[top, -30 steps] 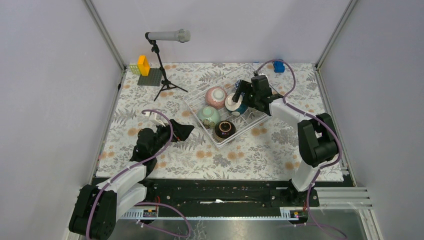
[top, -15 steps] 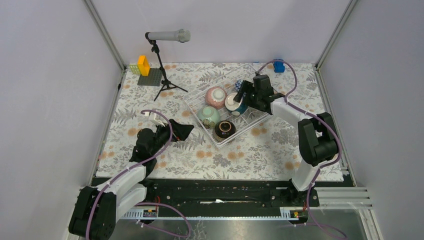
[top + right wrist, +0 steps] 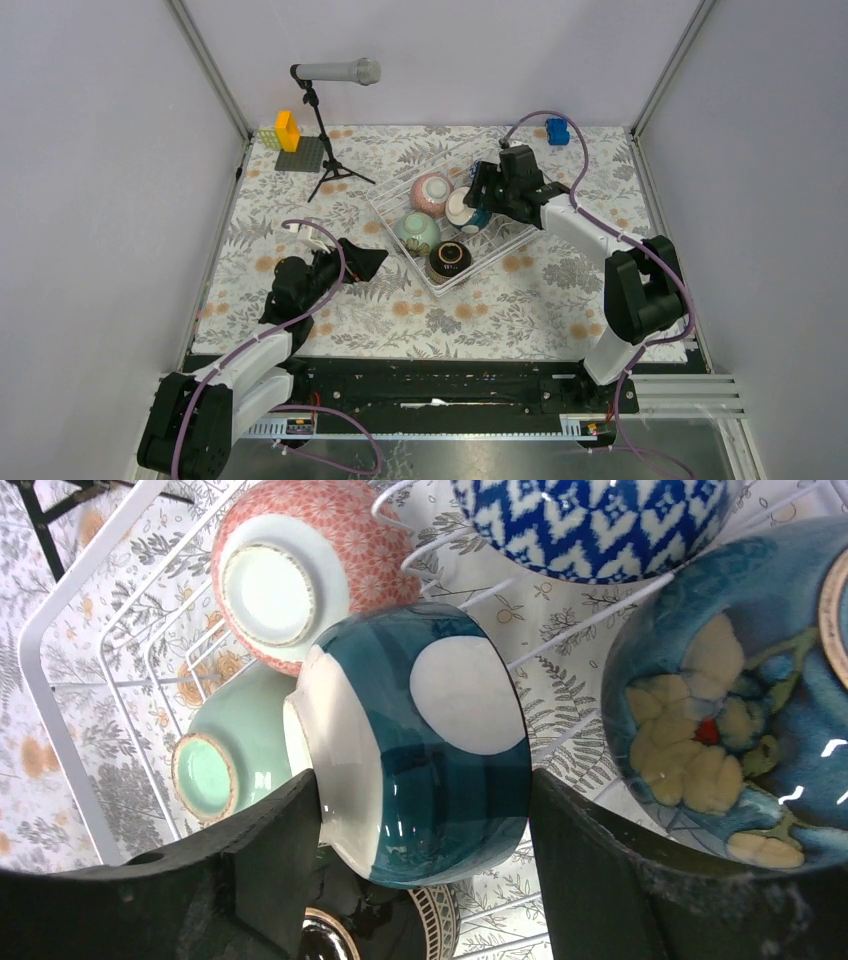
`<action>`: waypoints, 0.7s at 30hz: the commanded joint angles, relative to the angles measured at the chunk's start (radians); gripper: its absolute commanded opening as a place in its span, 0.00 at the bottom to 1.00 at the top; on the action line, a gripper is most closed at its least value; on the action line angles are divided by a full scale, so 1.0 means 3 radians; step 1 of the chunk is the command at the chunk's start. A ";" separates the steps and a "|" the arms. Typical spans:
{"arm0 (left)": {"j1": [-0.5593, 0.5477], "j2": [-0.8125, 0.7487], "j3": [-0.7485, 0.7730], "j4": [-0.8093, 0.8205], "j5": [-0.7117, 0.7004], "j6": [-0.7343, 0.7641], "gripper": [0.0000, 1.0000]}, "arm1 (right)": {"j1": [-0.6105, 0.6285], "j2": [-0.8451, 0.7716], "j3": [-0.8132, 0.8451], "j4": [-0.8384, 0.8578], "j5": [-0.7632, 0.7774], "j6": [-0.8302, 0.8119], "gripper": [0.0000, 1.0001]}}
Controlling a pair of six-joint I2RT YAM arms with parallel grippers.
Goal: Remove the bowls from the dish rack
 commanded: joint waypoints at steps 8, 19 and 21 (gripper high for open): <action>-0.0012 -0.0028 0.0029 0.0165 0.0019 0.0024 0.99 | 0.0487 -0.0229 0.0589 -0.0359 0.1242 -0.0630 0.55; -0.0012 -0.0046 0.0027 0.0194 0.0082 0.0023 0.99 | 0.0607 -0.0490 0.0628 -0.0443 0.1168 -0.0726 0.55; -0.0012 -0.0027 0.0034 0.0231 0.0135 0.0005 0.99 | 0.0606 -0.0527 0.0659 -0.0475 0.1023 -0.0649 0.56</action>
